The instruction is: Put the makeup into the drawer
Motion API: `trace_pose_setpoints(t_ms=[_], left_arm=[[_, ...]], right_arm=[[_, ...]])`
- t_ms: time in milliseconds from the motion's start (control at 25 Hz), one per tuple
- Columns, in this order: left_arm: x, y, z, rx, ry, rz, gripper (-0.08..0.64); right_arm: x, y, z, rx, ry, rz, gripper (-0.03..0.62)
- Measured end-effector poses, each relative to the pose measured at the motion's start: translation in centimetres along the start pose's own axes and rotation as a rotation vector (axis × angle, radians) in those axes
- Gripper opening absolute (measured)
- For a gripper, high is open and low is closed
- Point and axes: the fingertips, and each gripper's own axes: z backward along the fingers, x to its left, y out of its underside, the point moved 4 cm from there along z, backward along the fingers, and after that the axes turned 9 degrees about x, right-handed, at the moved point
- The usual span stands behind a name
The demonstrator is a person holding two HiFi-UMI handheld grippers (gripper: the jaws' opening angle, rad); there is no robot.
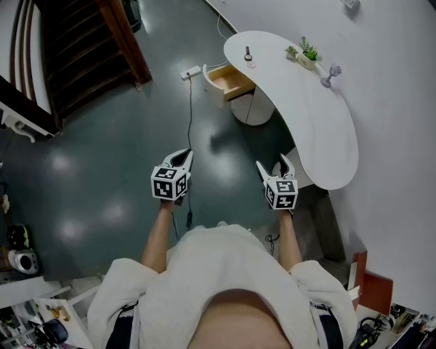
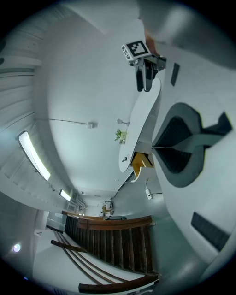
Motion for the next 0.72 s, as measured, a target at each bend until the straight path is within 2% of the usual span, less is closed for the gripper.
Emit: trace_pose_setpoints(t_ms=[320, 720], left_arm=[[0.4, -0.2, -2.2, 0.023, -0.022, 0.022, 0.012], [5.1, -4.4, -9.2, 0.028, 0.016, 0.025, 0.012]], right_arm=[[-1.7, -0.5, -2.4, 0.013, -0.013, 0.020, 0.334], [-3.7, -4.4, -10.1, 0.032, 0.001, 0.032, 0.334]])
